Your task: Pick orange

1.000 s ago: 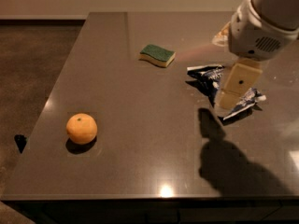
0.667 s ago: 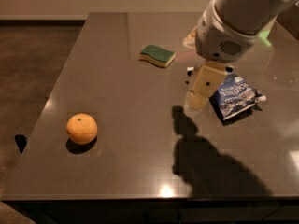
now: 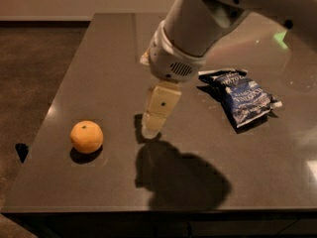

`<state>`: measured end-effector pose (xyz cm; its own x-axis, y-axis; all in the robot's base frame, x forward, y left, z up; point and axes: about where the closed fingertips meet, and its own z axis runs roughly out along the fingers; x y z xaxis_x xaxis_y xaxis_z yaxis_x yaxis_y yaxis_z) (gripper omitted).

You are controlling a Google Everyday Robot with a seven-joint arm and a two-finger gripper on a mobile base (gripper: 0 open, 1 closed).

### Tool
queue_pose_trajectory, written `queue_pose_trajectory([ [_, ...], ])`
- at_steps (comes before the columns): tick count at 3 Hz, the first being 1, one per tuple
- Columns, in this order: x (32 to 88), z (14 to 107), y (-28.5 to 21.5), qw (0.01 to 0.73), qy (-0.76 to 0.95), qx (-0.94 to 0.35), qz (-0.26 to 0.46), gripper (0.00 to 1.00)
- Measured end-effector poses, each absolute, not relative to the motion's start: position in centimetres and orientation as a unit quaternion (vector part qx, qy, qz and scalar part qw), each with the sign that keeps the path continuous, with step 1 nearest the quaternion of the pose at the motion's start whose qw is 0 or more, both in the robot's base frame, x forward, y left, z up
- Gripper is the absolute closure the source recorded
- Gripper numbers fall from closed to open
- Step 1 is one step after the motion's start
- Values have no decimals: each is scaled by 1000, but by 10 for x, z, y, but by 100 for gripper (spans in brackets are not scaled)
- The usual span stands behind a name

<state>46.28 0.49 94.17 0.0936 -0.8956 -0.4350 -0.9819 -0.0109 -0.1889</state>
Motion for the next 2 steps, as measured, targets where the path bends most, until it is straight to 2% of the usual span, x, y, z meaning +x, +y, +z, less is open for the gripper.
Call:
queue_pose_trajectory([
  [2, 448, 918, 88, 216, 610, -750, 139, 0],
])
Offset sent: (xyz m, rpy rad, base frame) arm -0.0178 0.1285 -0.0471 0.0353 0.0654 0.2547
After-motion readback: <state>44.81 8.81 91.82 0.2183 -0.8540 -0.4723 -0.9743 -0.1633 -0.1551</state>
